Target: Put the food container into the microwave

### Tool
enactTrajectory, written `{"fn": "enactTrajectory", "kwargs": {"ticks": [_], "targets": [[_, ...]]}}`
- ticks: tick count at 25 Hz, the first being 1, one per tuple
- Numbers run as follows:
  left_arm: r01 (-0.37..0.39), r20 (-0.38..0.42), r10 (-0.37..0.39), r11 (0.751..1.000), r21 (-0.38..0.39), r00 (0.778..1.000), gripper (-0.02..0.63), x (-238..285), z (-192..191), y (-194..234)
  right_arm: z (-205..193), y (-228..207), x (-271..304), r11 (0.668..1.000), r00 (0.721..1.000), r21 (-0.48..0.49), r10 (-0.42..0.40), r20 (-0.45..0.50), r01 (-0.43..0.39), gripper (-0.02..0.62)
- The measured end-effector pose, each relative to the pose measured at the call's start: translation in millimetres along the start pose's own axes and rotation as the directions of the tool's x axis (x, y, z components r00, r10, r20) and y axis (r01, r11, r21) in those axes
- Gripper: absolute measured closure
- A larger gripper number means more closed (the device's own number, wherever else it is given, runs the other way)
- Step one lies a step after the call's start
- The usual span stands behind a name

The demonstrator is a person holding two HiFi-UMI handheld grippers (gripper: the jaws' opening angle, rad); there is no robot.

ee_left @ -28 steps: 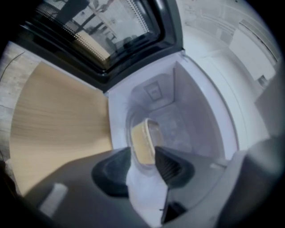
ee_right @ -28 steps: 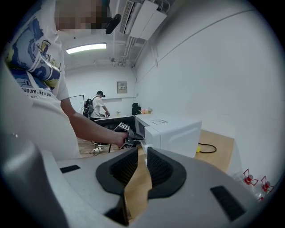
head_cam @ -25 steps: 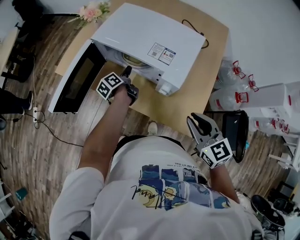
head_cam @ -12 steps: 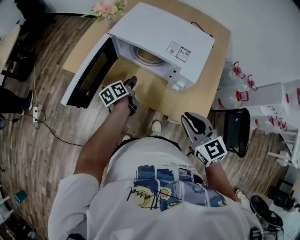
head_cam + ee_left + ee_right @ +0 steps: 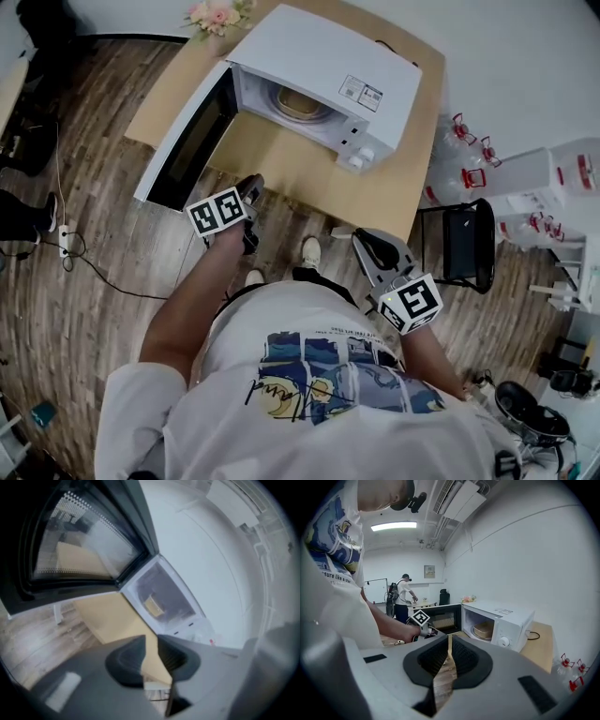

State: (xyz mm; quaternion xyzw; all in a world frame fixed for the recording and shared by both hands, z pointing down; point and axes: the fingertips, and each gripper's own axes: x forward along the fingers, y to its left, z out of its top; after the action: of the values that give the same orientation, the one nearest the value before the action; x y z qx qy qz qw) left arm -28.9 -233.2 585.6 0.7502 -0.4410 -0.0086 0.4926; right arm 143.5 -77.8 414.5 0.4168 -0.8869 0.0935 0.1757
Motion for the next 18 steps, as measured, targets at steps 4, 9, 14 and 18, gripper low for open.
{"fn": "enactTrajectory", "kwargs": {"ticks": [4, 9, 14, 18], "targets": [[0.056, -0.038, -0.052, 0.993, 0.1, 0.998, 0.566, -29, -10, -10, -3, 24, -1, 1.0, 1.0, 0.018, -0.011, 0.0, 0.011, 0.576], [0.137, -0.104, -0.114, 0.96, 0.245, 0.988, 0.597, -66, -23, -27, -9, 51, 3, 0.999, 1.0, 0.037, -0.021, 0.002, 0.021, 0.581], [0.23, -0.181, -0.173, 0.898, 0.375, 0.968, 0.598, -99, -39, -46, -12, 72, 4, 0.998, 0.999, 0.047, -0.032, 0.004, 0.032, 0.581], [0.28, -0.201, -0.208, 0.842, 0.462, 0.957, 0.598, -124, -42, -62, -15, 85, 5, 0.999, 1.0, 0.047, -0.025, -0.006, 0.025, 0.583]]}}
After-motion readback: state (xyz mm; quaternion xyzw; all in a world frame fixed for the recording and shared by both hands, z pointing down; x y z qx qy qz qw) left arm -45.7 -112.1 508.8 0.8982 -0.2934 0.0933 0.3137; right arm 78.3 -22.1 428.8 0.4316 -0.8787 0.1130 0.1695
